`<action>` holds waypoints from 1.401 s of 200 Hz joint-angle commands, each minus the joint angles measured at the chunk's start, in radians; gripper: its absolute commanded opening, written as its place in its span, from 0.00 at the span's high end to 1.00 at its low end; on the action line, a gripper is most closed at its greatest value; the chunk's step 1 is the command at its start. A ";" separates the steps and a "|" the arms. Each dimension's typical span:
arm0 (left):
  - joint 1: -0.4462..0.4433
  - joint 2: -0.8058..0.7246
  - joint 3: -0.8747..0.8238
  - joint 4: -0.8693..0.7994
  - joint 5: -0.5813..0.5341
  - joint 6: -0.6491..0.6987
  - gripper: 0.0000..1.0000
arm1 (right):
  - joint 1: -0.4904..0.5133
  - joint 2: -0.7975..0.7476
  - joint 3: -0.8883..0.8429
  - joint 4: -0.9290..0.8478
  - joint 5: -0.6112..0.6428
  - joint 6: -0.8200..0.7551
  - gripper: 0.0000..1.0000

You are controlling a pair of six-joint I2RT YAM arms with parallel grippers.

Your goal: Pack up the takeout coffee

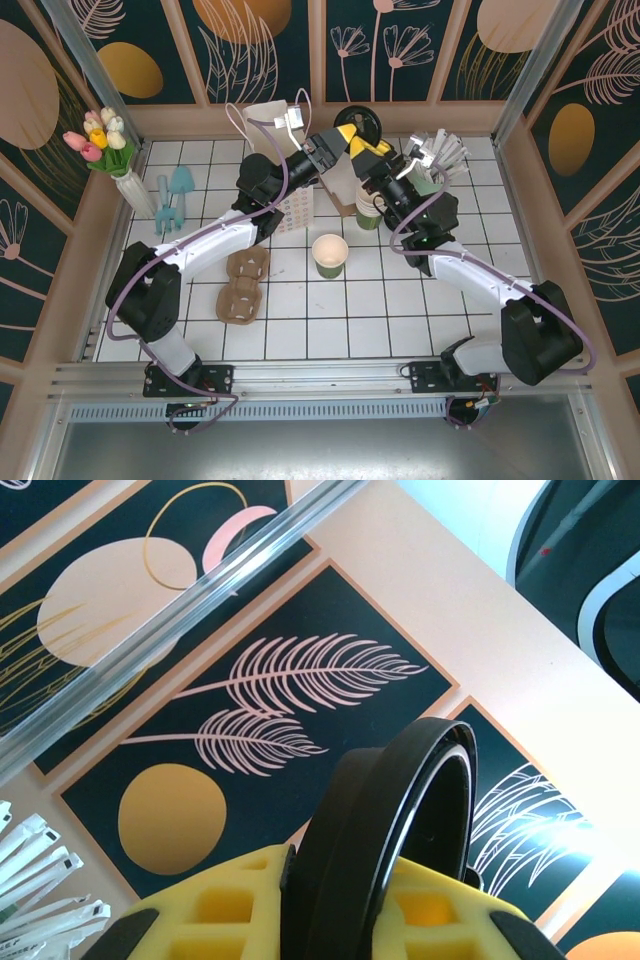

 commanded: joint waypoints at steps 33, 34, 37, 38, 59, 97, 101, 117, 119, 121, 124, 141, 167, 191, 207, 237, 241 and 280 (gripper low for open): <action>-0.002 -0.058 -0.096 0.120 0.046 0.020 0.35 | -0.003 -0.109 0.037 -0.155 0.074 -0.210 0.87; -0.003 -0.060 -0.099 0.122 0.047 0.021 0.34 | -0.003 -0.110 0.038 -0.161 0.075 -0.215 0.87; -0.003 -0.066 -0.108 0.131 0.049 0.025 0.32 | -0.004 -0.116 0.041 -0.174 0.076 -0.226 0.88; -0.003 -0.068 -0.111 0.132 0.051 0.026 0.31 | -0.004 -0.118 0.042 -0.181 0.077 -0.230 0.88; -0.002 -0.112 -0.177 0.142 0.053 0.053 0.15 | -0.009 -0.156 0.058 -0.278 0.090 -0.310 0.89; 0.019 -0.201 -0.295 0.120 0.019 0.094 0.01 | -0.009 -0.196 0.117 -0.455 0.101 -0.532 0.90; 0.023 -0.216 -0.306 0.097 0.006 0.105 0.01 | -0.009 -0.196 0.129 -0.477 0.103 -0.564 0.90; 0.036 -0.275 -0.316 -0.048 -0.043 0.171 0.02 | -0.007 -0.195 0.181 -0.580 0.098 -0.712 0.90; 0.037 -0.282 -0.315 -0.072 -0.050 0.182 0.01 | -0.007 -0.193 0.188 -0.592 0.098 -0.731 0.90; 0.038 -0.289 -0.313 -0.092 -0.056 0.192 0.01 | -0.007 -0.192 0.195 -0.603 0.099 -0.748 0.90; 0.040 -0.299 -0.309 -0.125 -0.064 0.208 0.02 | -0.006 -0.191 0.205 -0.621 0.100 -0.775 0.90; 0.049 -0.351 -0.291 -0.268 -0.105 0.284 0.02 | -0.001 -0.180 0.248 -0.695 0.100 -0.933 0.90; 0.117 -0.422 -0.282 -0.402 -0.079 0.314 0.01 | 0.029 -0.169 0.269 -0.726 0.134 -1.231 0.92; 0.180 -0.477 -0.183 -0.674 -0.056 0.388 0.02 | 0.096 -0.128 0.342 -0.788 0.223 -1.499 0.93; 0.186 -0.495 -0.073 -0.899 -0.058 0.482 0.01 | 0.168 -0.092 0.359 -0.794 0.289 -1.729 0.94; 0.187 -0.490 0.109 -1.216 -0.118 0.572 0.02 | 0.260 -0.023 0.308 -0.713 0.409 -2.166 0.95; 0.188 -0.489 0.127 -1.244 -0.125 0.578 0.02 | 0.267 -0.019 0.300 -0.699 0.415 -2.204 0.96; 0.210 -0.475 0.257 -1.450 -0.163 0.604 0.02 | 0.301 -0.024 0.256 -0.677 0.385 -2.409 0.96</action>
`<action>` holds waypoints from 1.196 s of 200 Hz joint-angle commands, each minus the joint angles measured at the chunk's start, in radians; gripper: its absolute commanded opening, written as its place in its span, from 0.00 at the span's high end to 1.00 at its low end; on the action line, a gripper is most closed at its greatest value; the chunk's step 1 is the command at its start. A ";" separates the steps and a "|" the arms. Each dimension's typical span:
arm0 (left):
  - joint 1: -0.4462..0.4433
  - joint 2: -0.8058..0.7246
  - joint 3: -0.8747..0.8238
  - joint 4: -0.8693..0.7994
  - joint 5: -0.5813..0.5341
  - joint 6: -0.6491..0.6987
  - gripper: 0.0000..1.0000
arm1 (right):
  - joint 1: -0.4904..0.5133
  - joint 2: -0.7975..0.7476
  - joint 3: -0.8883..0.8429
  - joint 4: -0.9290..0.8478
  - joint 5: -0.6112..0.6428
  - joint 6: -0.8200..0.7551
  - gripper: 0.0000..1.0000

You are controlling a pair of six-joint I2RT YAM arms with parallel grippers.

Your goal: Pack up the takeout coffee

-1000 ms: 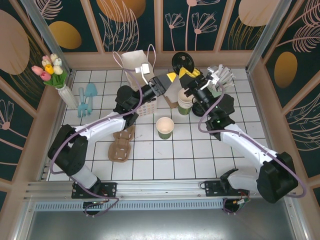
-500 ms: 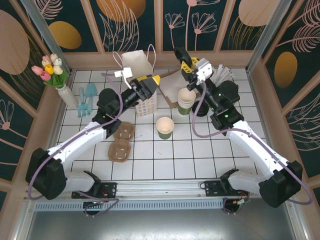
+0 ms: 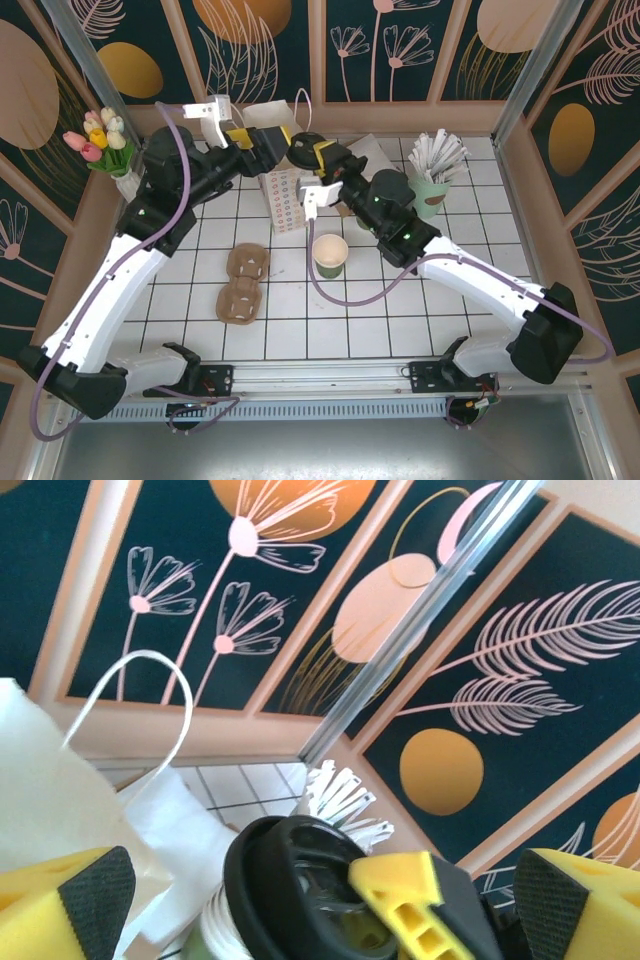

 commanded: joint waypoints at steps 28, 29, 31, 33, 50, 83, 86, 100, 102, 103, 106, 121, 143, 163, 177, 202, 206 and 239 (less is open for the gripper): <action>0.021 0.072 0.192 -0.416 -0.028 0.107 0.02 | 0.011 -0.041 -0.099 0.130 -0.054 -0.419 0.96; 0.021 0.076 0.198 -0.426 -0.027 0.109 0.02 | 0.010 -0.042 -0.101 0.132 -0.054 -0.426 0.96; 0.021 0.082 0.207 -0.441 -0.027 0.115 0.01 | 0.008 -0.044 -0.110 0.141 -0.067 -0.441 0.96; 0.022 0.089 0.220 -0.455 -0.025 0.119 0.02 | 0.006 -0.044 -0.114 0.145 -0.075 -0.451 0.96; 0.021 0.145 0.304 -0.588 0.005 0.173 0.02 | -0.015 -0.061 -0.137 0.150 -0.158 -0.501 0.98; 0.021 0.236 0.409 -0.781 0.094 0.275 0.11 | -0.049 -0.088 -0.170 0.134 -0.294 -0.597 0.99; 0.021 0.243 0.414 -0.792 0.102 0.282 0.12 | -0.050 -0.090 -0.172 0.129 -0.302 -0.604 0.99; 0.021 0.263 0.431 -0.835 0.146 0.314 0.12 | -0.052 -0.101 -0.175 0.096 -0.335 -0.633 0.99; 0.021 0.268 0.432 -0.840 0.151 0.318 0.12 | -0.052 -0.103 -0.174 0.089 -0.338 -0.637 0.99; 0.021 0.269 0.433 -0.843 0.154 0.319 0.13 | -0.052 -0.103 -0.174 0.087 -0.340 -0.639 0.99; 0.021 0.272 0.437 -0.851 0.161 0.325 0.13 | -0.052 -0.106 -0.175 0.077 -0.346 -0.644 0.99; 0.021 0.285 0.450 -0.874 0.162 0.341 0.16 | -0.053 -0.114 -0.181 0.060 -0.380 -0.664 0.99; 0.021 0.303 0.458 -0.888 0.195 0.337 0.23 | -0.054 -0.114 -0.180 0.045 -0.399 -0.693 0.99; 0.020 0.301 0.447 -0.879 0.219 0.326 0.29 | -0.053 -0.112 -0.177 0.039 -0.402 -0.701 1.00; 0.021 0.296 0.445 -0.875 0.217 0.319 0.34 | -0.053 -0.106 -0.174 0.022 -0.395 -0.703 1.00; 0.020 0.300 0.434 -0.875 0.215 0.308 0.38 | -0.054 -0.097 -0.159 -0.007 -0.380 -0.701 0.99; 0.019 0.301 0.432 -0.876 0.215 0.306 0.39 | -0.054 -0.094 -0.156 -0.009 -0.377 -0.700 1.00; 0.020 0.322 0.454 -0.868 0.213 0.274 0.50 | -0.050 -0.078 -0.121 -0.072 -0.352 -0.698 0.99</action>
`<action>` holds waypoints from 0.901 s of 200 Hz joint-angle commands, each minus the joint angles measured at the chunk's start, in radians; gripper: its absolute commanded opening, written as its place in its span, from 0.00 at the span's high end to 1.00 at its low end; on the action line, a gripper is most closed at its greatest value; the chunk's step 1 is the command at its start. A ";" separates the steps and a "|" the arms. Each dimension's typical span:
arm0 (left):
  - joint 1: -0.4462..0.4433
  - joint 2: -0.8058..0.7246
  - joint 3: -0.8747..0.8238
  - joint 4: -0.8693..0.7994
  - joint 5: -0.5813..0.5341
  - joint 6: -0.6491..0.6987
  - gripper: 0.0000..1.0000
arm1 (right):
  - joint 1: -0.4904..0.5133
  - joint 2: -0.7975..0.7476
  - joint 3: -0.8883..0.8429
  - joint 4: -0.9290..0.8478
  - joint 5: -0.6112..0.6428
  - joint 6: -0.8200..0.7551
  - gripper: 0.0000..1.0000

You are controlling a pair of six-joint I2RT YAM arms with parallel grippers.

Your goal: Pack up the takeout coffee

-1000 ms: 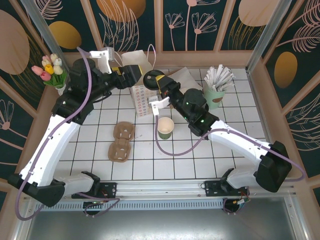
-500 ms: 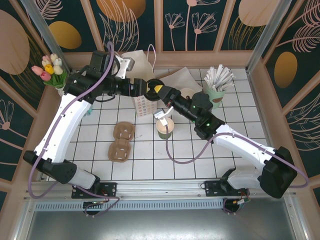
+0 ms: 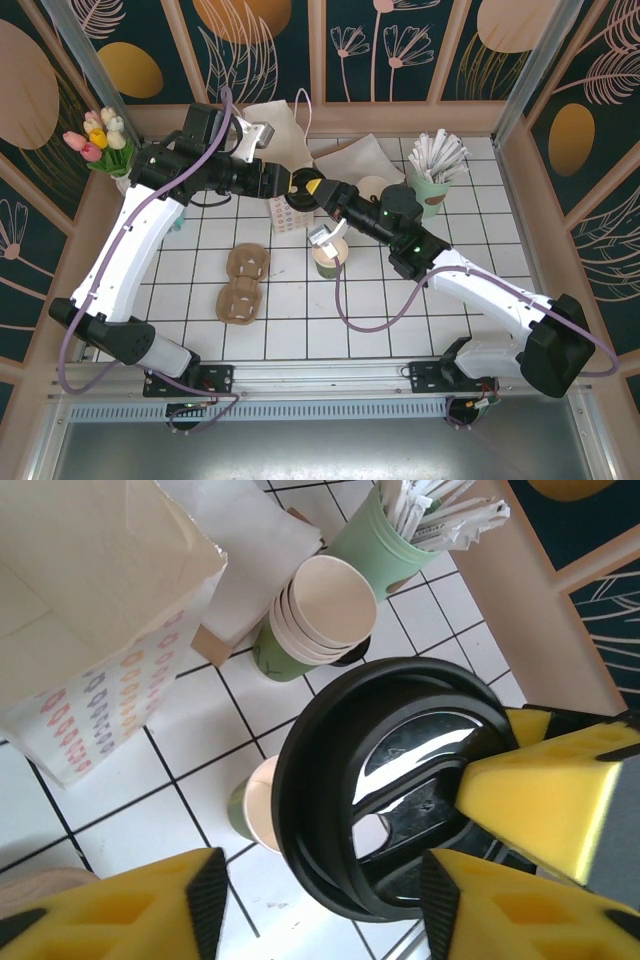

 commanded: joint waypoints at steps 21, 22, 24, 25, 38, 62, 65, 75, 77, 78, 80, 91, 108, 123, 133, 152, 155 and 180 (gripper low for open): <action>0.004 0.030 0.034 -0.022 0.003 -0.023 0.50 | 0.002 0.024 0.050 -0.041 -0.003 -0.210 1.00; 0.004 0.030 0.033 -0.022 0.003 -0.024 0.49 | 0.001 0.024 0.051 -0.040 -0.003 -0.209 1.00; 0.005 0.031 0.032 -0.023 0.004 -0.024 0.49 | 0.001 0.025 0.051 -0.038 -0.003 -0.211 1.00; 0.004 0.031 0.031 -0.023 0.004 -0.024 0.49 | 0.001 0.026 0.051 -0.037 -0.003 -0.211 1.00; 0.004 0.034 0.022 -0.023 0.010 -0.026 0.49 | 0.001 0.031 0.048 -0.027 -0.003 -0.211 1.00; 0.004 0.032 0.008 -0.026 0.006 -0.027 0.49 | 0.001 0.039 0.049 -0.008 -0.006 -0.213 1.00; 0.004 0.032 0.006 -0.026 0.003 -0.028 0.49 | 0.001 0.039 0.050 -0.003 -0.006 -0.215 1.00; 0.004 0.035 0.001 -0.029 -0.008 -0.030 0.49 | 0.001 0.041 0.048 0.009 -0.011 -0.218 1.00; 0.004 0.035 0.000 -0.029 -0.011 -0.030 0.49 | 0.001 0.042 0.049 0.010 -0.011 -0.218 1.00; 0.005 0.035 -0.001 -0.030 -0.011 -0.030 0.50 | 0.001 0.042 0.049 0.010 -0.011 -0.218 1.00; 0.004 0.036 -0.001 -0.031 -0.012 -0.031 0.50 | 0.000 0.042 0.049 0.011 -0.011 -0.219 1.00; 0.004 0.041 -0.008 -0.031 -0.007 -0.032 0.52 | 0.001 0.045 0.050 0.017 -0.012 -0.224 1.00; 0.004 0.041 -0.019 -0.032 0.001 -0.031 0.53 | 0.001 0.049 0.053 0.020 -0.009 -0.226 1.00; 0.004 0.035 -0.028 -0.038 -0.011 -0.030 0.53 | 0.001 0.050 0.056 0.022 -0.006 -0.231 1.00; 0.004 0.032 -0.037 -0.041 -0.021 -0.032 0.53 | 0.001 0.052 0.058 0.028 -0.006 -0.234 1.00; 0.004 0.038 -0.060 -0.041 -0.007 -0.031 0.54 | 0.001 0.053 0.059 0.039 -0.012 -0.244 1.00; 0.004 0.040 -0.063 -0.041 -0.006 -0.031 0.55 | 0.000 0.055 0.057 0.039 -0.012 -0.246 1.00; 0.004 0.055 -0.055 -0.043 -0.015 -0.032 0.59 | 0.002 0.055 0.054 0.042 -0.021 -0.262 1.00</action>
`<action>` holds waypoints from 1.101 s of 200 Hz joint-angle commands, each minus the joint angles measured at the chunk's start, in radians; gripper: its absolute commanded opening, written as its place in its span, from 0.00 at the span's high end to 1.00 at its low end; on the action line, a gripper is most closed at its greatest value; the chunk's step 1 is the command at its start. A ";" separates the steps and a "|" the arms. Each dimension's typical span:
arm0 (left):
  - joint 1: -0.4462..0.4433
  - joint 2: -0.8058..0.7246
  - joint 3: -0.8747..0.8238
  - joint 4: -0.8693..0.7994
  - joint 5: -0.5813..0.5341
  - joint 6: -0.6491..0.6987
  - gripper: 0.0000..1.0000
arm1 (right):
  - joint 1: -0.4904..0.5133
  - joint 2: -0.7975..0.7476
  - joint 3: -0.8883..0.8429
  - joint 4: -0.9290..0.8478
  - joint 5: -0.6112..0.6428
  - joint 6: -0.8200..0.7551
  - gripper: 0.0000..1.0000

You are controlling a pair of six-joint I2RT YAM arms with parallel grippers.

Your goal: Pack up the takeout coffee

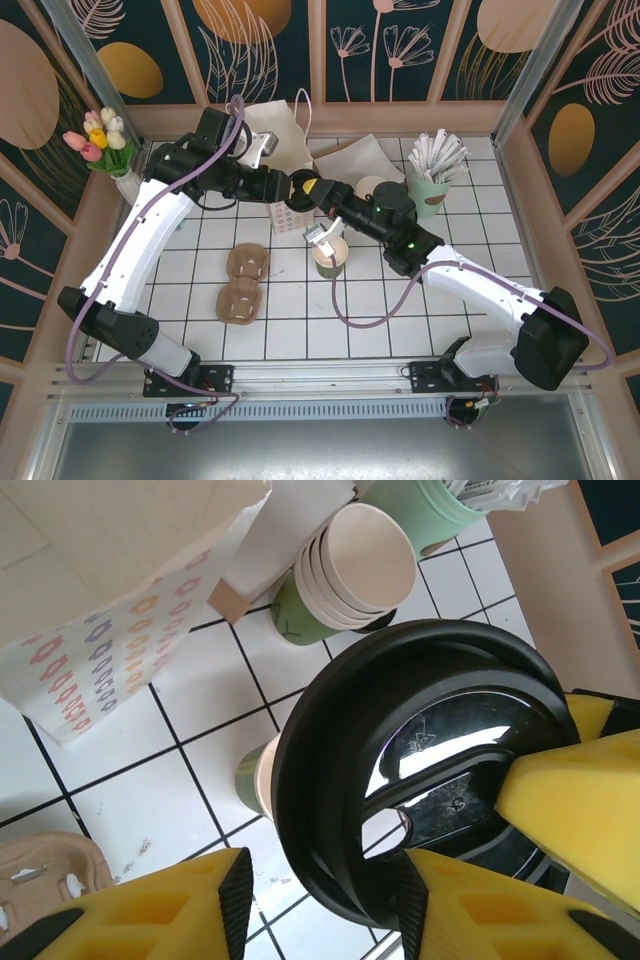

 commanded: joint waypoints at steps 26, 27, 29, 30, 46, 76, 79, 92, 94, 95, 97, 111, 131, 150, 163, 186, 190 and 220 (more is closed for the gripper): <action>0.005 0.033 0.001 -0.014 0.028 -0.013 0.62 | 0.002 0.004 0.023 0.044 -0.032 -0.280 1.00; 0.005 0.034 0.000 -0.015 0.028 -0.013 0.61 | 0.002 0.004 0.023 0.045 -0.032 -0.281 1.00; 0.004 0.034 0.000 -0.014 0.030 -0.013 0.61 | 0.002 0.004 0.022 0.046 -0.033 -0.282 1.00; 0.004 0.034 0.000 -0.014 0.030 -0.013 0.62 | 0.002 0.004 0.022 0.045 -0.033 -0.284 1.00; 0.004 0.043 -0.008 -0.014 0.033 -0.019 0.62 | 0.003 0.004 0.020 0.051 -0.040 -0.291 1.00; 0.004 0.063 0.000 -0.003 0.059 -0.034 0.59 | 0.008 0.005 0.019 0.051 -0.051 -0.310 1.00; 0.004 0.065 0.003 -0.001 0.063 -0.034 0.59 | 0.009 0.006 0.017 0.051 -0.052 -0.311 1.00; 0.004 0.071 0.015 0.006 0.078 -0.039 0.56 | 0.012 0.004 0.014 0.051 -0.054 -0.315 1.00; 0.004 0.072 0.017 0.006 0.079 -0.039 0.56 | 0.012 0.004 0.014 0.051 -0.054 -0.315 1.00; 0.004 0.073 0.017 0.007 0.080 -0.040 0.56 | 0.012 0.004 0.014 0.051 -0.054 -0.315 1.00; 0.004 0.074 0.018 0.008 0.082 -0.040 0.56 | 0.012 0.002 0.013 0.050 -0.054 -0.313 1.00; 0.004 0.074 0.021 0.010 0.085 -0.039 0.55 | 0.010 -0.002 0.009 0.051 -0.050 -0.299 1.00; 0.005 0.068 0.013 0.012 0.092 -0.037 0.58 | 0.001 -0.009 0.008 0.051 -0.051 -0.292 1.00; 0.005 0.065 0.009 0.019 0.107 -0.039 0.60 | -0.005 -0.012 0.003 0.066 -0.061 -0.283 1.00; 0.010 0.063 0.012 0.029 0.133 -0.037 0.60 | -0.006 -0.013 -0.007 0.091 -0.076 -0.266 1.00; 0.054 0.029 0.014 0.057 0.159 -0.051 0.61 | -0.018 -0.015 -0.038 0.170 -0.101 -0.220 1.00; 0.062 0.021 0.011 0.063 0.164 -0.053 0.60 | -0.020 -0.015 -0.045 0.187 -0.105 -0.211 1.00; 0.082 -0.029 -0.050 0.110 0.247 -0.067 0.52 | -0.036 -0.009 -0.077 0.286 -0.137 -0.170 1.00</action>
